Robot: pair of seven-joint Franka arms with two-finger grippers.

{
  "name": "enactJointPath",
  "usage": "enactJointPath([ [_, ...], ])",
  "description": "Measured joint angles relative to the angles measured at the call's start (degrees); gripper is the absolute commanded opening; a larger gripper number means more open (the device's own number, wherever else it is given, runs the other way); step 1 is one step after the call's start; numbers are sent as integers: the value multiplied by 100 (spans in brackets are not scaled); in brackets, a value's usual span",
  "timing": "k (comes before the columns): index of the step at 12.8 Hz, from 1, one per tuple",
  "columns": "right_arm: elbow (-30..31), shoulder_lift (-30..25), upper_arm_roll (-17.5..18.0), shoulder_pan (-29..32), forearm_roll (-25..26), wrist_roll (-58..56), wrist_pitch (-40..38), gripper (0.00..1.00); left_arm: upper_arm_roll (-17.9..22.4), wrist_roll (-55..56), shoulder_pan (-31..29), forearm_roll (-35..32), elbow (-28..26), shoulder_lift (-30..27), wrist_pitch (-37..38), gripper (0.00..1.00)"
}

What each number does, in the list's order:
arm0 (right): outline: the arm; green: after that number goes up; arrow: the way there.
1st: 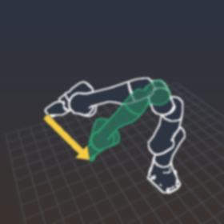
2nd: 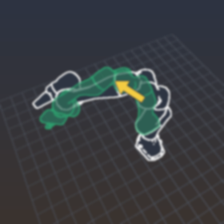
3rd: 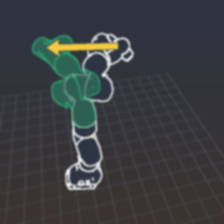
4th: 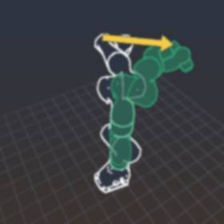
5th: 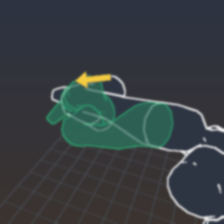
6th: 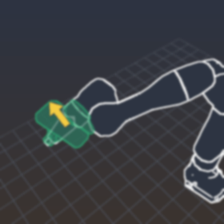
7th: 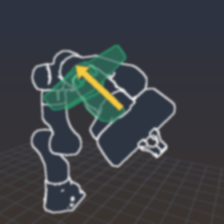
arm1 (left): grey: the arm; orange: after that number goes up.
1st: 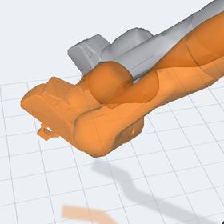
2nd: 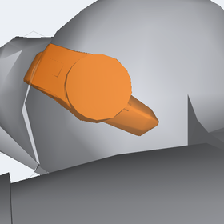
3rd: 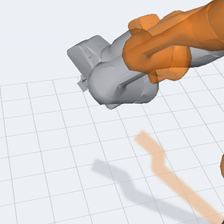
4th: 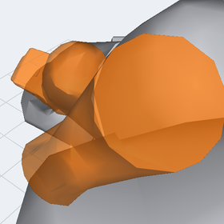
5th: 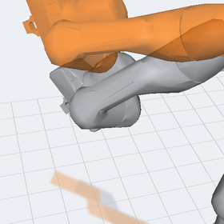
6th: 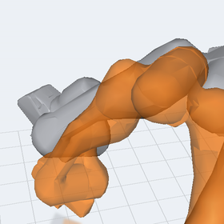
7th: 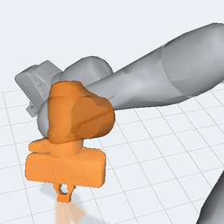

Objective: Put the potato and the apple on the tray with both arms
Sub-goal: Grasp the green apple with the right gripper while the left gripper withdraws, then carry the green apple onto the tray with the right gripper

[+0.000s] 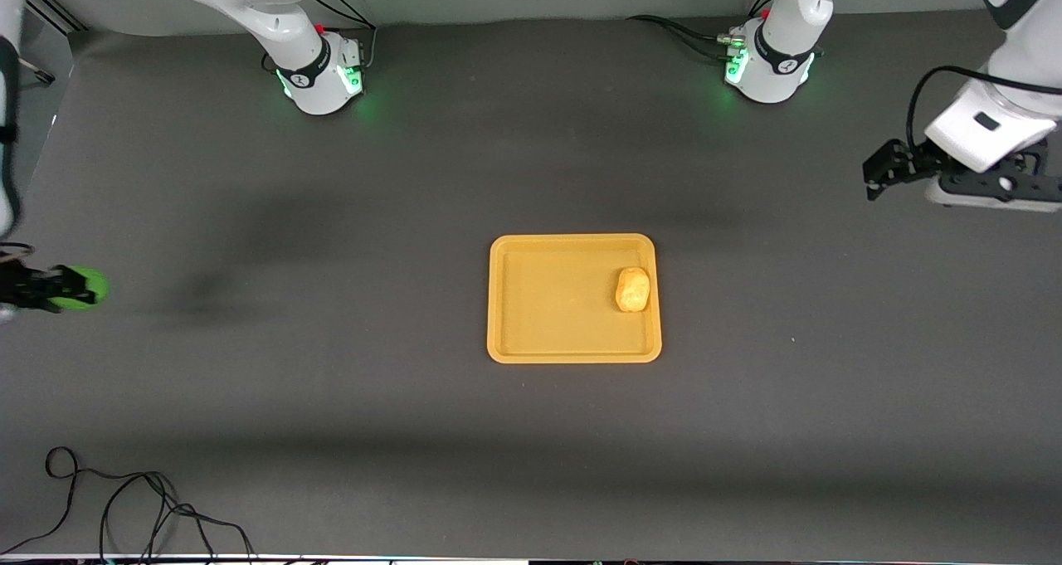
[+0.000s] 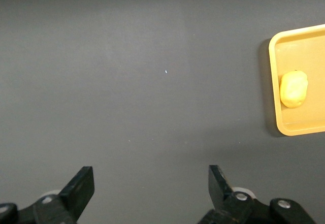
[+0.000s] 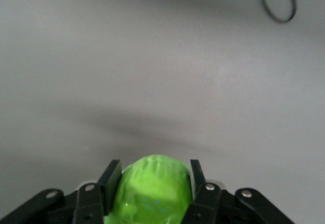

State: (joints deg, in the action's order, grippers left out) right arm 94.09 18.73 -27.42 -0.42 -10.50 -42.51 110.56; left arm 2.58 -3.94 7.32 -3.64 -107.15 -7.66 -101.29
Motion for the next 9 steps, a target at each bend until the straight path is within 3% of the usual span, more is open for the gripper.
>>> enactJointPath([
  [2,-688,-157,3,-319,201,503,-839,27,5,-200,-35,0,469,334,309,100],
  [4,-1111,-195,8,-708,231,1025,-1340,27,12,-390,-115,2,603,453,435,100],
  [9,-1455,-158,64,-2465,231,3508,-1624,27,6,-497,-166,17,615,533,483,100],
])
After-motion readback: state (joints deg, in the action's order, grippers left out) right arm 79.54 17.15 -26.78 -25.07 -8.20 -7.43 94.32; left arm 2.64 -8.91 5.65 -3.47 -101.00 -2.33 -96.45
